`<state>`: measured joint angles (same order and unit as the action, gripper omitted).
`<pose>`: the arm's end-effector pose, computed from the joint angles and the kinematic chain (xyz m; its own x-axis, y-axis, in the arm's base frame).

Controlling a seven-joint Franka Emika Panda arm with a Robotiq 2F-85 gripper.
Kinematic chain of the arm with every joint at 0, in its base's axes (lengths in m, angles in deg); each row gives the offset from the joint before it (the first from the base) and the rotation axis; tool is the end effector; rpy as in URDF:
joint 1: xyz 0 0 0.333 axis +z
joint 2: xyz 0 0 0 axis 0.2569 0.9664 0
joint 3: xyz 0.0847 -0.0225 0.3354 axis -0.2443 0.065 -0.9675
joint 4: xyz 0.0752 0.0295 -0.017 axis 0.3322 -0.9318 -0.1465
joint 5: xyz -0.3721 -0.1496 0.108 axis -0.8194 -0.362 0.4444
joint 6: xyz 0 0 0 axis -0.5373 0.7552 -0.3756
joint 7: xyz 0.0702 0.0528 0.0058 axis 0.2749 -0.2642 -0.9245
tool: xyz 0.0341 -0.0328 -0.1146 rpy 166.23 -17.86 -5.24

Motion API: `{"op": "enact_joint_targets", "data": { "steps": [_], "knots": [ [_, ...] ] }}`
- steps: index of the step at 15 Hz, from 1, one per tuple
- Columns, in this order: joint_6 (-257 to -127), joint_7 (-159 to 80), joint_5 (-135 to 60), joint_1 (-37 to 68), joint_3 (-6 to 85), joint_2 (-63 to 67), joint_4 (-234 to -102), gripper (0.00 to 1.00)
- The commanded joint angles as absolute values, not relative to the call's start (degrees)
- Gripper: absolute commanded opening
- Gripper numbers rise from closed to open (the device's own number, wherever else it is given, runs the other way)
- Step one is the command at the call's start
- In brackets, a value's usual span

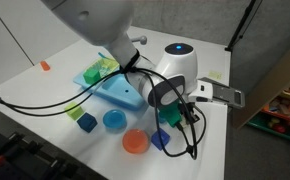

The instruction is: Put the soap bottle on top of the green block

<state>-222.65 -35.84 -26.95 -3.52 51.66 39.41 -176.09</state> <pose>0.5759 -0.3896 0.0530 0.7390 -0.6286 0.2423 -0.6676 -0.7314 0.1388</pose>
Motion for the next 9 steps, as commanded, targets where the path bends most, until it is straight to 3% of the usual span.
{"op": "enact_joint_targets", "data": {
  "steps": [1, 9],
  "knots": [
    [-220.2, -35.5, -27.8, -1.1, 52.6, 33.1, -179.6, 0.10],
    [-218.4, -37.5, -29.7, 3.7, 50.6, 20.9, -187.1, 0.10]
  ]
}}
